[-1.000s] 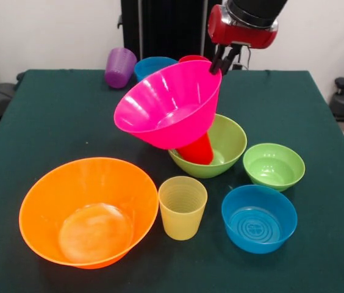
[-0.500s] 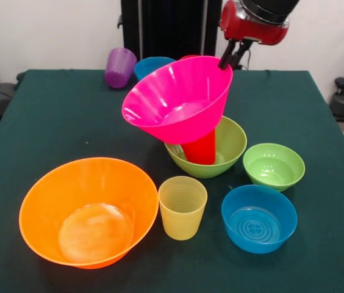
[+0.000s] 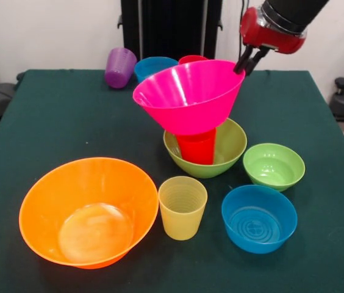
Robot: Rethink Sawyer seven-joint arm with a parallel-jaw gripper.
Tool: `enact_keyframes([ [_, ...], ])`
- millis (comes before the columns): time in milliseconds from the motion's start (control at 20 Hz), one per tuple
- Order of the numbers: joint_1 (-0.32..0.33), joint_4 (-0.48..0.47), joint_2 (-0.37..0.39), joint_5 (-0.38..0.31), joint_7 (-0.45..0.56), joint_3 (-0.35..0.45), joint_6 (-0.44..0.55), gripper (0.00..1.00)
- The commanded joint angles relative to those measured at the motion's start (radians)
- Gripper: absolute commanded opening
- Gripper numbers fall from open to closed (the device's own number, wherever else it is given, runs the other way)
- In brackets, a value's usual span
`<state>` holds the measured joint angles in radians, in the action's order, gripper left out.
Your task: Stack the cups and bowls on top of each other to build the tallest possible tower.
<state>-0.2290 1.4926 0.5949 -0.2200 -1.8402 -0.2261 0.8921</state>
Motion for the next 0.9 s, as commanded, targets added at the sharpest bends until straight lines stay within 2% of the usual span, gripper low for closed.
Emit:
enact_keyframes([
  [50, -0.025, -0.086, -0.096, -0.010, -0.184, 0.018, 0.055, 0.00],
  [500, -0.020, -0.112, -0.153, -0.013, -0.178, 0.010, 0.023, 0.00],
  [700, -0.005, -0.109, -0.138, 0.014, -0.157, 0.026, 0.049, 0.00],
  [900, -0.008, -0.141, -0.161, 0.027, -0.168, 0.033, 0.074, 0.00],
])
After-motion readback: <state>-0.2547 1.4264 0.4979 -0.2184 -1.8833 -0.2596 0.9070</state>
